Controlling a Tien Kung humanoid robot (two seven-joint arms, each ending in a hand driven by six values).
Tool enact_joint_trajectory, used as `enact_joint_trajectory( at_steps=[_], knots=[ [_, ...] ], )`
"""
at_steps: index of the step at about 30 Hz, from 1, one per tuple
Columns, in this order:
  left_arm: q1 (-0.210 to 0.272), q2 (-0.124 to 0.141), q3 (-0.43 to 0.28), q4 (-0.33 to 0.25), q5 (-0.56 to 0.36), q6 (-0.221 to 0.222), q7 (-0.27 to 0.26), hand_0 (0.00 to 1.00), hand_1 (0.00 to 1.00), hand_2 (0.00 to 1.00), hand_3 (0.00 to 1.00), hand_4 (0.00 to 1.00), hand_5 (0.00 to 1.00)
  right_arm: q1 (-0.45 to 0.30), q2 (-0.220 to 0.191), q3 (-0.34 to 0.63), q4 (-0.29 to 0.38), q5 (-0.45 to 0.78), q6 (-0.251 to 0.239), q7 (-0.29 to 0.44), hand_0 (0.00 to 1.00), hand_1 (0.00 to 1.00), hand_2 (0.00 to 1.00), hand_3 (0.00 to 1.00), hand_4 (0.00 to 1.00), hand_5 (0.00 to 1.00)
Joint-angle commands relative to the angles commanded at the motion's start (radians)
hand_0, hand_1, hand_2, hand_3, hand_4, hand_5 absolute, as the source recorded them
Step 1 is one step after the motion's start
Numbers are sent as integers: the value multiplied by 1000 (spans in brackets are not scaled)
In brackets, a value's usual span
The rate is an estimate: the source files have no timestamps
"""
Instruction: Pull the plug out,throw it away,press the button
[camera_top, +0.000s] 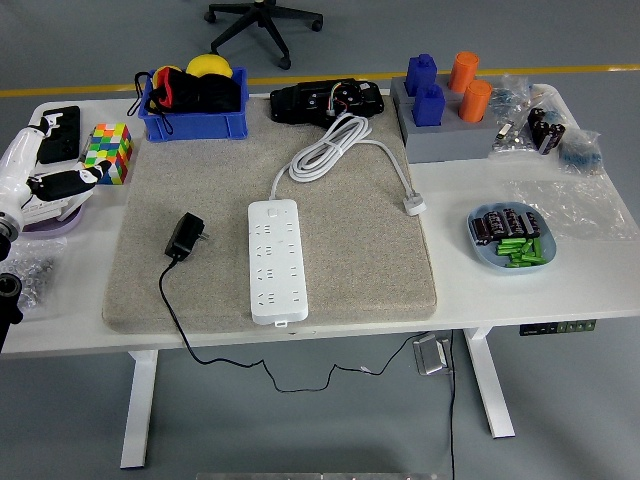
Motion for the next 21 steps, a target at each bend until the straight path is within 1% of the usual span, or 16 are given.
enact_joint_trajectory(
  at_steps=[7, 21],
  knots=[
    [5, -4, -14, 0, 1, 0, 4, 882, 863, 841, 891, 794, 228, 3, 4, 4, 1, -1, 0, 1, 749, 699, 710, 723, 775, 634],
    [6, -5, -15, -6, -9, -3, 3, 881, 860, 840, 890, 791, 213, 6, 4, 7, 0, -2, 0, 0, 749, 700, 710, 723, 775, 634]
  ],
)
